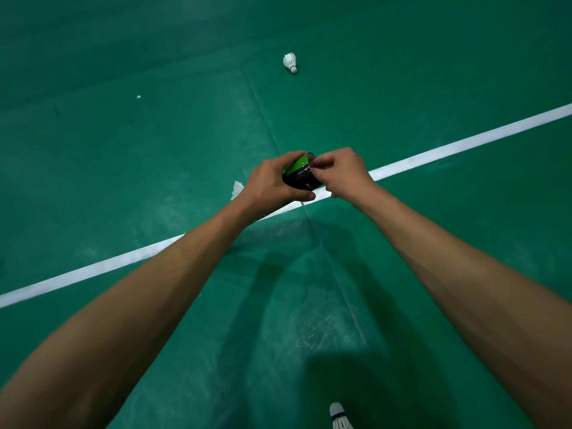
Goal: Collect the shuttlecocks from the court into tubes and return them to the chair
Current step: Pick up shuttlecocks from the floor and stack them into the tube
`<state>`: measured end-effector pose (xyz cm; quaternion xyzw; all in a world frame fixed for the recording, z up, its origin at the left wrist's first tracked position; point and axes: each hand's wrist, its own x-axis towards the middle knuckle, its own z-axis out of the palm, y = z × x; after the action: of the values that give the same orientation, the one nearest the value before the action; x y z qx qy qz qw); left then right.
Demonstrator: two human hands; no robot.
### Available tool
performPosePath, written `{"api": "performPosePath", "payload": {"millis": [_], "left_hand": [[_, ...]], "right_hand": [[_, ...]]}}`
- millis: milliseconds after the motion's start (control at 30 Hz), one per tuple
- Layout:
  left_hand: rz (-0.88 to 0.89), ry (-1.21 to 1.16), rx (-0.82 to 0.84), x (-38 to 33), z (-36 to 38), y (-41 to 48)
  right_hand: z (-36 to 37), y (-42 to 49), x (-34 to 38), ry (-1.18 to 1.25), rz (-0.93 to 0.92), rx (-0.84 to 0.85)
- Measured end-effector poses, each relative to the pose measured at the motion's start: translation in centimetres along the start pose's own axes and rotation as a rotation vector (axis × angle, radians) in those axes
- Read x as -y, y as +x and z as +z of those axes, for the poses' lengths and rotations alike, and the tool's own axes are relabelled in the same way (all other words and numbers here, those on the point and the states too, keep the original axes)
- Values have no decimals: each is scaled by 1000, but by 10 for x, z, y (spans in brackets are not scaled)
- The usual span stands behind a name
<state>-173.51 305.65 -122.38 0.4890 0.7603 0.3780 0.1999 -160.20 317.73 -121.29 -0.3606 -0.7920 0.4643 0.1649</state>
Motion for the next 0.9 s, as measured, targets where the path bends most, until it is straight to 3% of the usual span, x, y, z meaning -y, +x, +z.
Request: {"api": "performPosePath", "payload": {"millis": [133, 233, 333, 400, 467, 567, 600, 800, 900], "left_hand": [[-8, -11, -24, -4, -1, 6], [-12, -31, -26, -7, -3, 7], [10, -36, 5, -10, -1, 6], [18, -36, 0, -14, 0, 5], [17, -38, -16, -20, -1, 6], [18, -54, -40, -29, -4, 9], [16, -52, -47, -30, -4, 10], [-56, 18, -74, -22, 2, 7], [-67, 20, -75, -17, 3, 3]], "right_hand": [[-4, 0, 0, -70, -95, -209], [-15, -5, 9, 3, -105, 9], [-27, -6, 13, 82, 15, 274], [-31, -6, 11, 107, 36, 324], [-33, -7, 11, 74, -43, 176], [-38, -10, 18, -36, -192, -180], [-39, -9, 21, -52, -208, -211], [-36, -8, 22, -37, -6, 149], [-33, -10, 16, -7, -25, 208]]}}
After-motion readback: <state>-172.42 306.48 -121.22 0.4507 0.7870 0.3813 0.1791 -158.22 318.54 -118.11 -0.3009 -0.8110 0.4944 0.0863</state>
